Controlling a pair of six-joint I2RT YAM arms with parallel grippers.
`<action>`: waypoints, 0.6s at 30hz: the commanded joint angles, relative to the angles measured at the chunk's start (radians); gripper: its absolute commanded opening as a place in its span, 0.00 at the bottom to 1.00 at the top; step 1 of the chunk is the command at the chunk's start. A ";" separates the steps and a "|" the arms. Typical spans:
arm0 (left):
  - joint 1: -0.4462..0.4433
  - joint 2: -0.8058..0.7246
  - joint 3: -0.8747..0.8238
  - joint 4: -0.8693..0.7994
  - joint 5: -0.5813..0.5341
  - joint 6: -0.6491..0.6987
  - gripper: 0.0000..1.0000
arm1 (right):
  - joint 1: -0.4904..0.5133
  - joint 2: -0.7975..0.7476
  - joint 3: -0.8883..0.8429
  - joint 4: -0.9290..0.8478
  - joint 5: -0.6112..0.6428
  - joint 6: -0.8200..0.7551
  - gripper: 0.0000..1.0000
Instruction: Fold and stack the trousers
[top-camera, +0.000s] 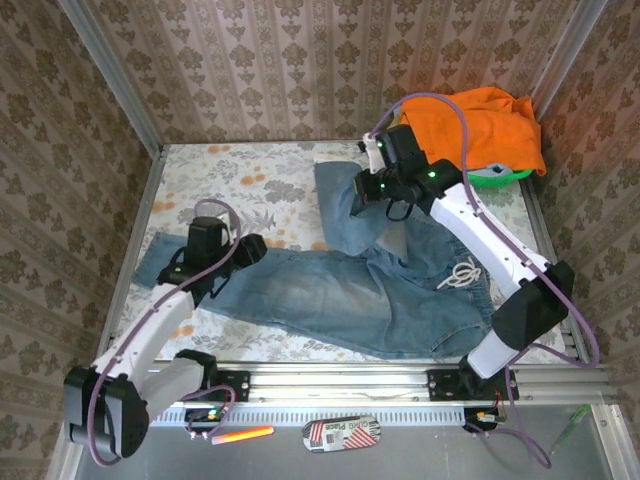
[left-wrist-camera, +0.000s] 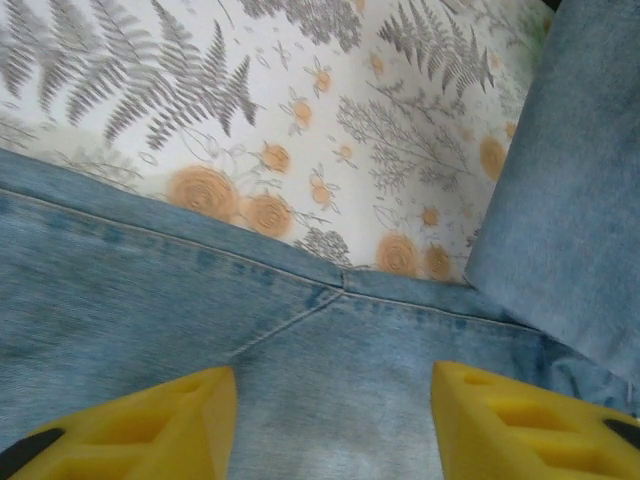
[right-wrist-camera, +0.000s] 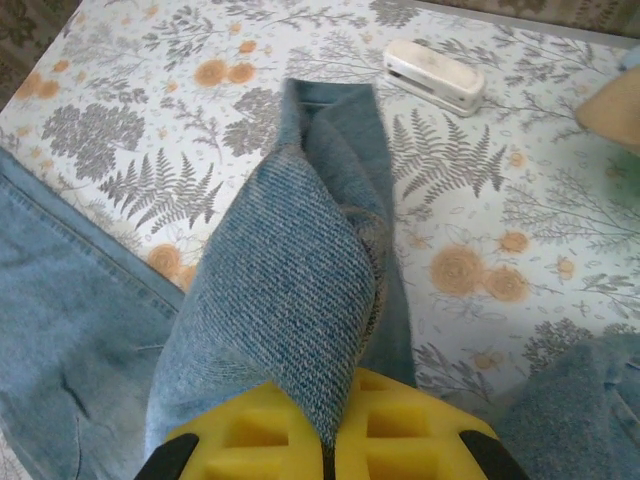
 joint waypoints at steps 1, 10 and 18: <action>-0.047 0.077 -0.003 0.113 -0.026 -0.041 0.59 | -0.064 0.053 -0.025 0.009 -0.095 0.021 0.28; -0.103 0.236 0.116 0.115 -0.040 -0.011 0.62 | -0.051 0.020 -0.191 0.046 -0.081 0.053 0.64; -0.108 0.283 0.152 0.112 -0.037 -0.001 0.62 | -0.077 0.112 -0.217 0.145 -0.086 0.197 0.68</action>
